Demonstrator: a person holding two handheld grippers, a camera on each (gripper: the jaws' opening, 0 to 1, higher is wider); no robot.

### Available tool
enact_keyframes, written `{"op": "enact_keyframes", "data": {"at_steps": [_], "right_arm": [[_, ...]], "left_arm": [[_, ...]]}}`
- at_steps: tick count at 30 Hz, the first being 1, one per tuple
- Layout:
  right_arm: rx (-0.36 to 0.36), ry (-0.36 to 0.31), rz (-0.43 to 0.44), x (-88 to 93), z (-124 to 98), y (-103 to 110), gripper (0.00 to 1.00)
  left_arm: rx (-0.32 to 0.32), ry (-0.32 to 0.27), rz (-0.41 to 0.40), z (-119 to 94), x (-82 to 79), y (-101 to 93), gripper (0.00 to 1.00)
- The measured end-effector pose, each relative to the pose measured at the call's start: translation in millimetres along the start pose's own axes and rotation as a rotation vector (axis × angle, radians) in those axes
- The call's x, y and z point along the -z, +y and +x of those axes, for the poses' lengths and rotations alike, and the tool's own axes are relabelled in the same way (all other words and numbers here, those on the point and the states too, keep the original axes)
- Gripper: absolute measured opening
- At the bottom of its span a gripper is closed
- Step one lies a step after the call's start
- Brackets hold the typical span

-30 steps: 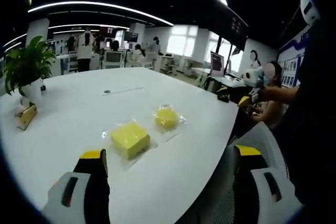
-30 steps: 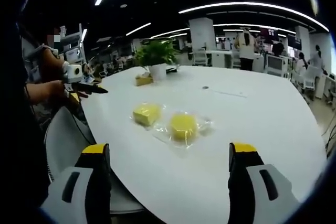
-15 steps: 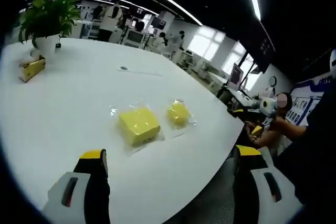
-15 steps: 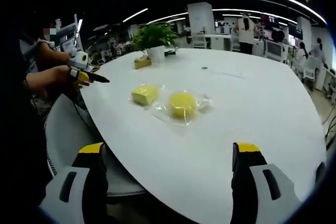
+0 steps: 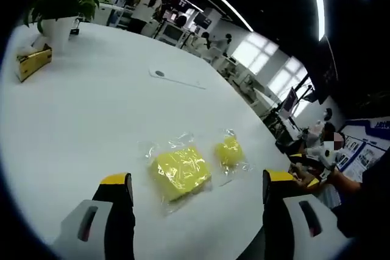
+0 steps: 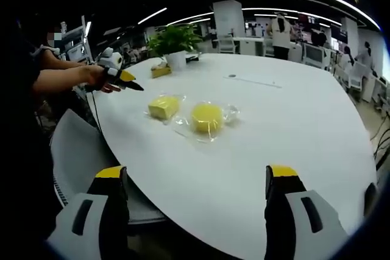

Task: Compare the silicone blocks by pressing each to a similar depth, holding the contact briefly, and releasing to observe deformation and rebound differences across the visible hardness samples.

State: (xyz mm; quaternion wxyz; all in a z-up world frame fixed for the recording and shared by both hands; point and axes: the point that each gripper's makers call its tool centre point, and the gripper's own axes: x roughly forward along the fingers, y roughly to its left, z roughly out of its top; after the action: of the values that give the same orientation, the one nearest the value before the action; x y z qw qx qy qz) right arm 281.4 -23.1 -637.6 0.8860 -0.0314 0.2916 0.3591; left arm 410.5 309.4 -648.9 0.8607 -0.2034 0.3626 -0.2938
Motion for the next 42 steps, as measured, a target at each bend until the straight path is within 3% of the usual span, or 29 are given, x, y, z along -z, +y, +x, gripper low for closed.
{"op": "enact_keyframes", "data": {"at_steps": [4, 15, 24, 27, 31, 35, 42], "right_arm": [[0.013, 0.01, 0.011, 3.5, -3, -4, 0.85], [0.025, 0.023, 0.032, 5.2, -4, -11, 0.81], [0.012, 0.004, 0.05, -3.4, -2, -12, 0.79], [0.008, 0.005, 0.054, -3.3, -2, -12, 0.78], [0.008, 0.007, 0.061, -1.8, -2, -14, 0.76], [0.031, 0.003, 0.064, -1.0, -1, -20, 0.79], [0.019, 0.014, 0.065, 0.5, 1, -18, 0.75]], "left_arm": [[-0.008, 0.01, -0.075, 13, -3.2, 12.5, 0.82], [-0.014, 0.007, -0.11, 39, -8.7, 34.8, 0.68], [-0.005, -0.023, -0.308, 61, -2.3, 45.7, 0.47], [-0.006, -0.03, -0.355, 65, 1.8, 49.7, 0.38], [0.01, -0.02, -0.385, 71, 8.3, 47.4, 0.38], [-0.001, -0.017, -0.371, 71, 14.1, 47.8, 0.29], [0.008, -0.053, -0.469, 70, 11.9, 54.3, 0.2]]}}
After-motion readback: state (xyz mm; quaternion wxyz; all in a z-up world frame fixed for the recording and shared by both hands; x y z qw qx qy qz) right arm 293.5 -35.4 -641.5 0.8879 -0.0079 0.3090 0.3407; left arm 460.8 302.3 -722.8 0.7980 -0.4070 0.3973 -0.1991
